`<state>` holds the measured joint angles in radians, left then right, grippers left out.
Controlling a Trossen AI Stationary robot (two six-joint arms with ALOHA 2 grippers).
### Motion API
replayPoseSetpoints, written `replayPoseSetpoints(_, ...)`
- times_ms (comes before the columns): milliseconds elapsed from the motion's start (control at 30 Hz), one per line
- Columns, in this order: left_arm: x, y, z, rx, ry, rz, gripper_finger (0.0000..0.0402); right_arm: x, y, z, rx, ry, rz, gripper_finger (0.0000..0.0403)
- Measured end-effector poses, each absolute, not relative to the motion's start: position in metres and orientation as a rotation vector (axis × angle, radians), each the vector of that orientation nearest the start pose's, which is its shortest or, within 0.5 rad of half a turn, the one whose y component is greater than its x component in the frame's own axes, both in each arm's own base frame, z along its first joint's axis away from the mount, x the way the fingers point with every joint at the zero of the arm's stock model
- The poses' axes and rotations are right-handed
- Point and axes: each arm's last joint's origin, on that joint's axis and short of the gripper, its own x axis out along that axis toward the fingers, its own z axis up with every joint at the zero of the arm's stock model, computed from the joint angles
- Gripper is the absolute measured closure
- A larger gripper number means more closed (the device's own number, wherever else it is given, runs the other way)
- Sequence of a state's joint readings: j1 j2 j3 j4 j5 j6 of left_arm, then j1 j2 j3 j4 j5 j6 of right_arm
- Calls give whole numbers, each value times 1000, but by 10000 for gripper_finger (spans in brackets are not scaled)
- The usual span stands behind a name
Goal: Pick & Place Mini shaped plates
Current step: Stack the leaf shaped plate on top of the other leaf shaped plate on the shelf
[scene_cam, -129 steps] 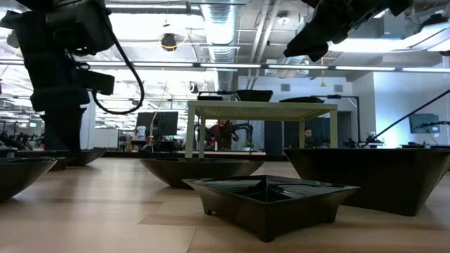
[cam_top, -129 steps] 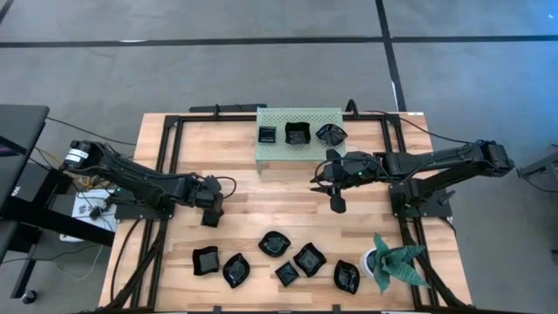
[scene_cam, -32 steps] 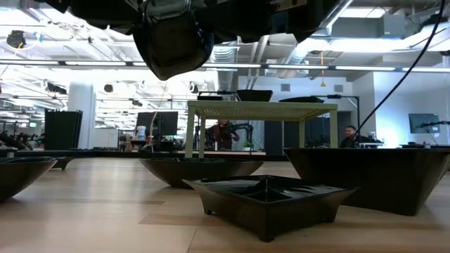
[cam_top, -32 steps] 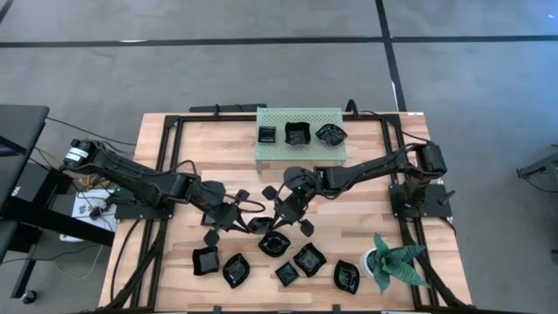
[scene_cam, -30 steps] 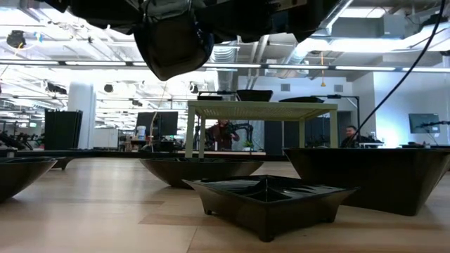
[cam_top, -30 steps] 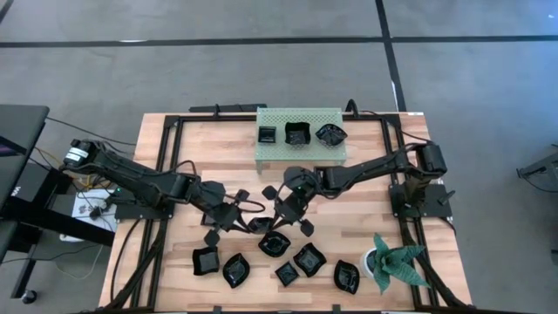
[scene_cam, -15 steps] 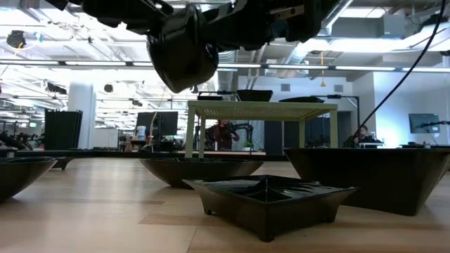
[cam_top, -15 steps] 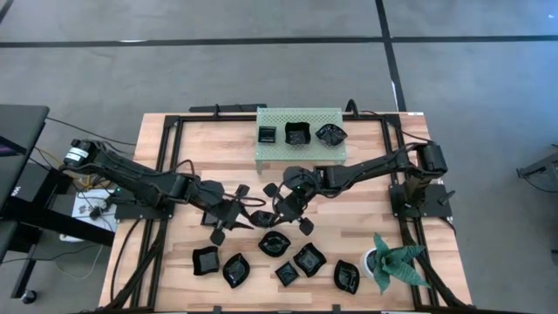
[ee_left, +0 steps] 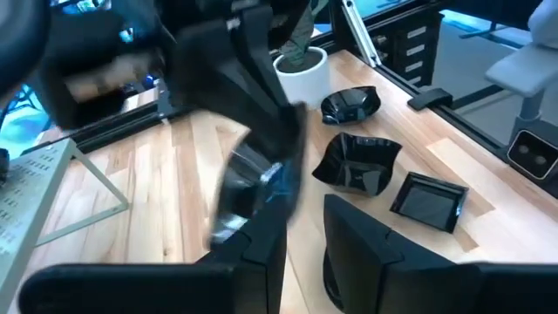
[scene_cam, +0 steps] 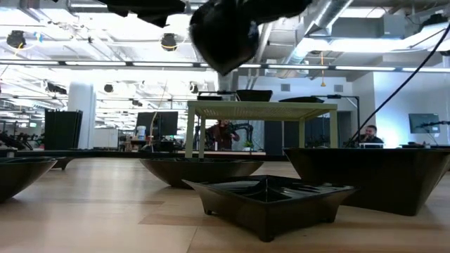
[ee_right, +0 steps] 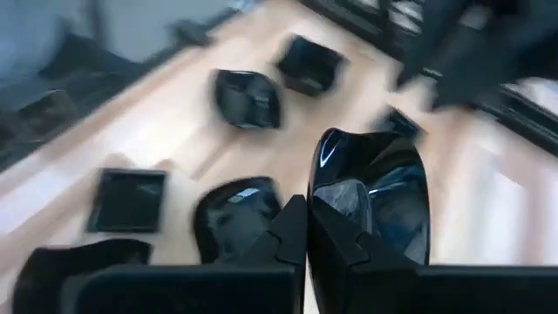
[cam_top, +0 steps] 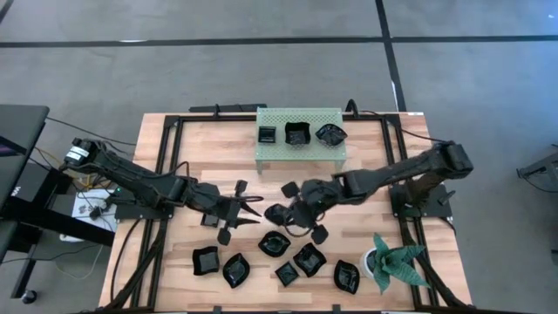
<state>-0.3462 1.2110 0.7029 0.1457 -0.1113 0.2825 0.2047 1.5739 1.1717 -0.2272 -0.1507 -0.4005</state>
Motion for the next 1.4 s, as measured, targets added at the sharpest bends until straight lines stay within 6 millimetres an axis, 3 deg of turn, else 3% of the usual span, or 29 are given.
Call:
replayPoseSetpoints(200, 247, -85, 251, 359, 308, -279, 320, 312, 73, 290, -490, 662, 50, 402)
replayPoseSetpoints(367, 247, -85, 251, 359, 307, -279, 320, 285, 53, 312, -352, 668, -312, 398)
replayPoseSetpoints(500, 247, -85, 251, 358, 307, -279, 320, 271, 37, 324, -297, 639, -499, 398)
replayPoseSetpoints(667, 247, -85, 251, 358, 306, -279, 320, 269, 12, 327, -175, 616, -628, 399)
replayPoseSetpoints(967, 247, -85, 251, 357, 302, -278, 321, 274, -43, 301, -32, 757, -874, 400)
replayPoseSetpoints(1400, 247, -85, 251, 354, 300, -277, 321, 275, -73, 284, 20, 870, -939, 402)
